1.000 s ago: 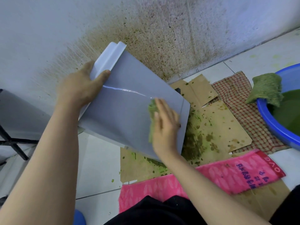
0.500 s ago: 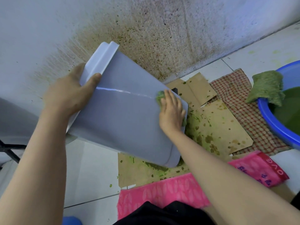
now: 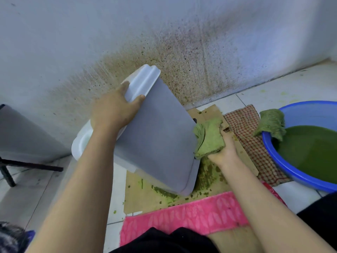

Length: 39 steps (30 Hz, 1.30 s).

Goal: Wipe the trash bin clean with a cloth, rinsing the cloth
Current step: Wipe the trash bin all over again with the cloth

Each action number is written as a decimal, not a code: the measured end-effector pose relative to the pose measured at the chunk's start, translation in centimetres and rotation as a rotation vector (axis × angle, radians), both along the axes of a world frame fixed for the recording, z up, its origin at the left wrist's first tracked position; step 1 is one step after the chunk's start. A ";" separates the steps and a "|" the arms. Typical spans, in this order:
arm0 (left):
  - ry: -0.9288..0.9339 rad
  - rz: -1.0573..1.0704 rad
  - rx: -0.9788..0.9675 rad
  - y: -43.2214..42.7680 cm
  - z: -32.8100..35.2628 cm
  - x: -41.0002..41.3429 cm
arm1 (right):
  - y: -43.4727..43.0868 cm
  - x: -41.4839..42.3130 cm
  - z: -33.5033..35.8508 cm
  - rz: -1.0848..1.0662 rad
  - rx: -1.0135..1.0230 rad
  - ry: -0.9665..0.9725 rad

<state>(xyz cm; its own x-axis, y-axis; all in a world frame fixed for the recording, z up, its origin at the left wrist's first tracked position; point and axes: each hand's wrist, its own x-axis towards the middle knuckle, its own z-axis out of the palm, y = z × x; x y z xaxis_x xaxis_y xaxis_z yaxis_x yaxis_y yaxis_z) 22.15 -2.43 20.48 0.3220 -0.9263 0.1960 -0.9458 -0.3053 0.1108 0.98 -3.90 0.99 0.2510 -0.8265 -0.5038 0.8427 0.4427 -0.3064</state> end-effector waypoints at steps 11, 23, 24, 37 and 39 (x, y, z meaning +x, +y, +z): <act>-0.038 -0.039 -0.034 1.7 -0.9 -7.0 | 6.1 -3.5 2.4 0.053 -0.115 -0.233; 0.717 -0.208 -0.157 4.8 1.0 -9.6 | 6.2 -6.0 12.4 -0.029 -0.289 0.440; 0.902 -0.201 -0.245 5.4 1.6 -8.6 | 5.9 -5.6 13.7 -0.070 -0.374 0.550; 0.785 0.175 -0.344 6.8 -2.5 1.3 | 4.5 8.2 18.8 0.527 -1.408 2.058; 0.771 0.172 -0.333 6.8 -2.6 1.3 | 2.4 8.1 19.5 0.653 -1.383 2.081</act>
<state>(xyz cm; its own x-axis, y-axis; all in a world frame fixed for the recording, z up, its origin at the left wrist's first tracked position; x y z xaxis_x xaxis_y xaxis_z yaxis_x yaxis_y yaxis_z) 23.47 4.33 17.90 0.6077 -0.7854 0.1178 -0.5128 -0.2748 0.8133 9.11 -1.47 20.45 0.6009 -0.7901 0.1208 -0.7346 -0.6055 -0.3061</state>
